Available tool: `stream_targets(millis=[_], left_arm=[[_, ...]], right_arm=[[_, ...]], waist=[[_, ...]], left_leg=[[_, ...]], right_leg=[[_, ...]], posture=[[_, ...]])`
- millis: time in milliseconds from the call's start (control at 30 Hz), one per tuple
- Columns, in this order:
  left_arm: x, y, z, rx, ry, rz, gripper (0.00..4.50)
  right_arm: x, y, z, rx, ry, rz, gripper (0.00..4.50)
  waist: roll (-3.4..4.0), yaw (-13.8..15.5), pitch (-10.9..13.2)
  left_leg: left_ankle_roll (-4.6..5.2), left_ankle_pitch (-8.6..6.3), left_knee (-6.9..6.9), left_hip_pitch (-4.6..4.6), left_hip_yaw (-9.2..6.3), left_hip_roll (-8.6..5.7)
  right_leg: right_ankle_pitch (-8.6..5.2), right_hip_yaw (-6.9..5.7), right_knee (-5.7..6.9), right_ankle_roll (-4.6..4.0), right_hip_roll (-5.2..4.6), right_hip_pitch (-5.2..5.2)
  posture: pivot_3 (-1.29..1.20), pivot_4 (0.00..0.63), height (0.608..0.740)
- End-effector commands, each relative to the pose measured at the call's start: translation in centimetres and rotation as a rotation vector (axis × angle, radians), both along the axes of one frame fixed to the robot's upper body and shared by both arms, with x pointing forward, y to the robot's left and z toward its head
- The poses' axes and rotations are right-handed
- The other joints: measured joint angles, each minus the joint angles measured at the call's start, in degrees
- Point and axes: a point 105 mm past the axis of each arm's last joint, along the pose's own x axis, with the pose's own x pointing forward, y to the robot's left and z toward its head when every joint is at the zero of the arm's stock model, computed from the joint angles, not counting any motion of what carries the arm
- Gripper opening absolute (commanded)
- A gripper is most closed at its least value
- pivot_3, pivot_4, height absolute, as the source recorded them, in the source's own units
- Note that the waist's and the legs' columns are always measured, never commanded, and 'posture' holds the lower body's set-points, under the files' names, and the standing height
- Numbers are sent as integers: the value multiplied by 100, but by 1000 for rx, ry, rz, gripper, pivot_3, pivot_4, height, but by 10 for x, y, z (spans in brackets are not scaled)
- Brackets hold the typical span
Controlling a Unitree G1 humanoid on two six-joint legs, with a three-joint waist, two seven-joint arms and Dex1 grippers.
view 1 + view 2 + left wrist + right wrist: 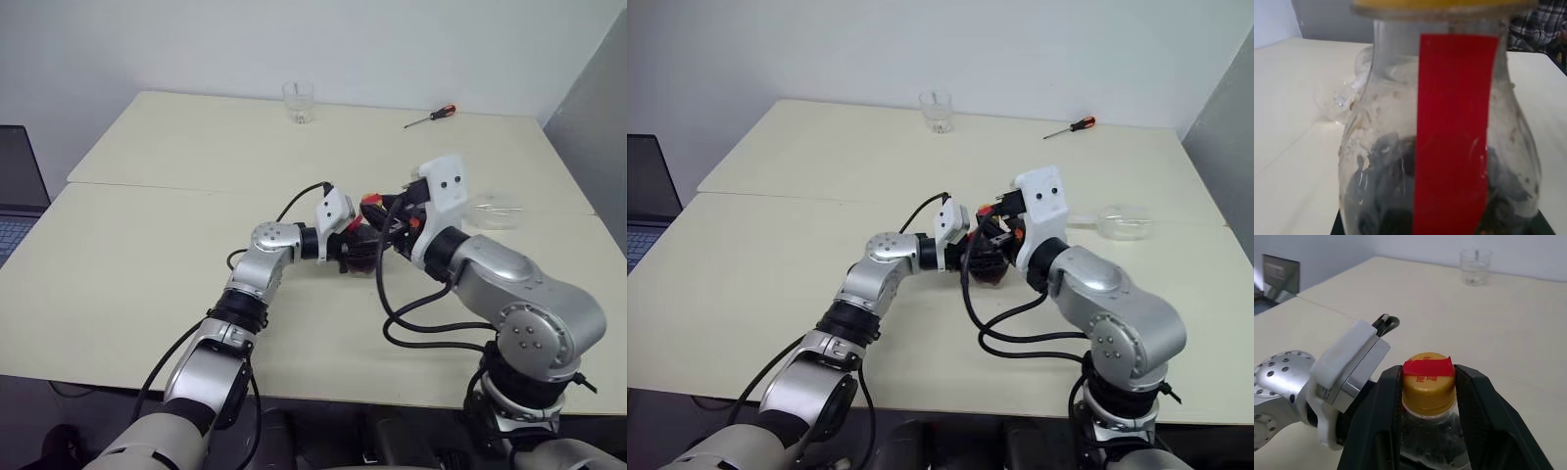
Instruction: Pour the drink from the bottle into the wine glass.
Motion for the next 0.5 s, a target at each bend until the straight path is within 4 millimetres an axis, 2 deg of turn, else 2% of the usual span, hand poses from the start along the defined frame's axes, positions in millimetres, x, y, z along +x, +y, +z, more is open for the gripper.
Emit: stream_targets(millis=[33,300,400,500], left_arm=[[-5,3,15,-31,-51,-12,1419],[-14,7,21,-46,-36,-1,1367],[-19,7,23,-53,-35,3,1348],[-22,8,24,-65,-32,22,1324]], right_arm=[[-2,-15,29,30,-138,173,1262],[1,-17,23,-59,-80,604,1262],[10,-19,13,-128,-67,714,1262],[15,-15,14,-164,-65,835,1262]], waist=[[2,0,2],[33,-5,21],[40,-2,26],[49,-6,31]], left_leg=[[0,0,-1,0,1,-1],[3,-2,-10,1,0,2],[4,-2,-9,2,2,3],[4,-2,-6,3,3,4]], right_leg=[[0,0,-4,0,0,2],[1,4,-22,-1,19,3],[1,5,-23,-1,23,3],[1,4,-22,-1,24,3]], posture=[[0,150,740],[0,150,740],[0,150,740],[0,150,740]])
